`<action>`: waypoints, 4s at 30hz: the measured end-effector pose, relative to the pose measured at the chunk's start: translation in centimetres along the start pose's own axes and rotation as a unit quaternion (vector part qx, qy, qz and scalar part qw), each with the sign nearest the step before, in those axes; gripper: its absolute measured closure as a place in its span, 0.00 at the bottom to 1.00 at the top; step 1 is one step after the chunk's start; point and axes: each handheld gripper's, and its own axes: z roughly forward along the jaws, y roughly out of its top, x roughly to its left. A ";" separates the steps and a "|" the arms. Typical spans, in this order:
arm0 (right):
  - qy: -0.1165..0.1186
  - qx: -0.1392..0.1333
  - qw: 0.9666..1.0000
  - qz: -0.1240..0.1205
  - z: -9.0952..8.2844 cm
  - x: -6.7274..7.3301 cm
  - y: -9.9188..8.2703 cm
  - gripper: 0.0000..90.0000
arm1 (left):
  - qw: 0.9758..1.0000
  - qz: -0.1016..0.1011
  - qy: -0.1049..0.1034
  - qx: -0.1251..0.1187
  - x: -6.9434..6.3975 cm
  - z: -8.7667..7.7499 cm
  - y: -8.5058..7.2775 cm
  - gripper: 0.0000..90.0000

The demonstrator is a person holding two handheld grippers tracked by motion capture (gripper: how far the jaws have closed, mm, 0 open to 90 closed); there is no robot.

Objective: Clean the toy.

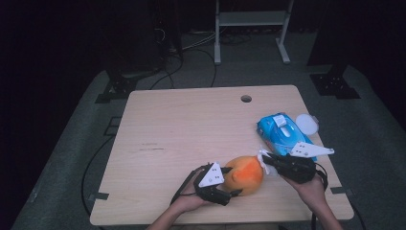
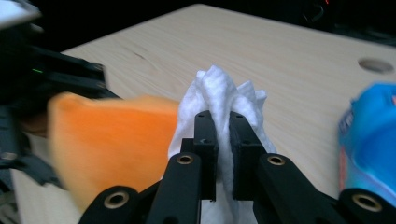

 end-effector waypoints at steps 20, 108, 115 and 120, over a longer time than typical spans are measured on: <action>0.019 0.006 0.996 -0.089 1.8 4.8 1.0 0.92 | 0.999 -0.038 0.013 -0.003 0.3 0.3 0.5 0.29; 0.012 0.027 0.996 -0.088 2.2 4.4 1.0 0.92 | 0.999 0.030 0.031 0.014 -0.6 -0.7 1.8 0.44; 0.036 0.034 0.998 -0.049 1.7 3.1 0.0 0.92 | 1.000 0.016 0.024 -0.004 -0.4 -0.2 1.7 0.20; 0.045 0.031 0.997 -0.045 1.9 3.4 0.2 0.92 | 0.998 0.044 0.041 0.004 -1.0 0.1 1.5 0.29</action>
